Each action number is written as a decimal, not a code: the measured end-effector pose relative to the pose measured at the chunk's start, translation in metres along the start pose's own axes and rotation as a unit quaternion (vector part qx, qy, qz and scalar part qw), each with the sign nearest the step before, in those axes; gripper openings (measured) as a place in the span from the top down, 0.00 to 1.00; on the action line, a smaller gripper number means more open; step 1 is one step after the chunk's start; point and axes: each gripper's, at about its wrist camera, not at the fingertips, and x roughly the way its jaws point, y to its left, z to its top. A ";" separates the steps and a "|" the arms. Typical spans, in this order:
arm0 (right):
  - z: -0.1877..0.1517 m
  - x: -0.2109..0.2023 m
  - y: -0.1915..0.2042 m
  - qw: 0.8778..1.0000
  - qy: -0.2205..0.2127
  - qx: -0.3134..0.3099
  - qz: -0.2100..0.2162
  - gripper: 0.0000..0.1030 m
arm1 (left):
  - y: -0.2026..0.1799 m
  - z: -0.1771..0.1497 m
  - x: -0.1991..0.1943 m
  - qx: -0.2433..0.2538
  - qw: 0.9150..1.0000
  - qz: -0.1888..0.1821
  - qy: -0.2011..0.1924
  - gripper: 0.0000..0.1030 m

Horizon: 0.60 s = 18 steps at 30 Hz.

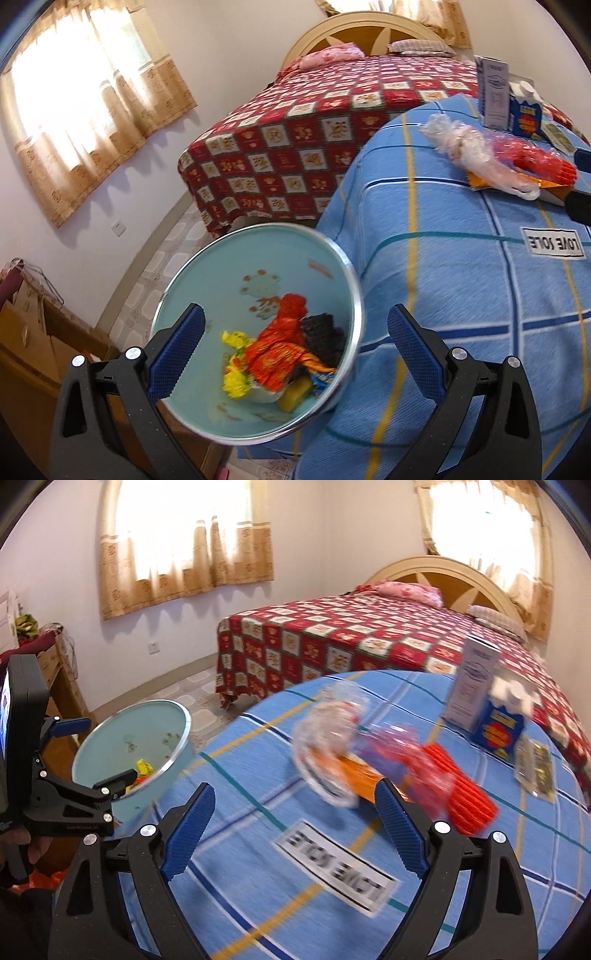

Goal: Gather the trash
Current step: 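Move both open tools back over the remaining trash on the table, then grasp the red mesh bag with the right tool while the left tool grasps the clear plastic bag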

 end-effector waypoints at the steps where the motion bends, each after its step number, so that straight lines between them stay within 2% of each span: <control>1: -0.003 -0.002 -0.005 1.000 0.000 0.004 -0.004 0.16 | -0.003 0.002 0.001 0.002 1.000 -0.002 -0.001 0.06; 7: -0.020 -0.016 -0.049 0.998 0.009 0.037 -0.051 0.15 | -0.025 0.015 0.007 0.015 1.000 -0.013 -0.005 0.06; 10: -0.027 -0.021 -0.076 0.994 0.014 0.064 -0.089 0.15 | -0.033 0.022 0.008 0.021 1.000 -0.015 -0.011 0.06; 18: -0.027 -0.015 -0.121 0.985 0.027 0.092 -0.141 0.16 | -0.041 0.036 0.023 0.021 1.000 -0.008 -0.007 0.06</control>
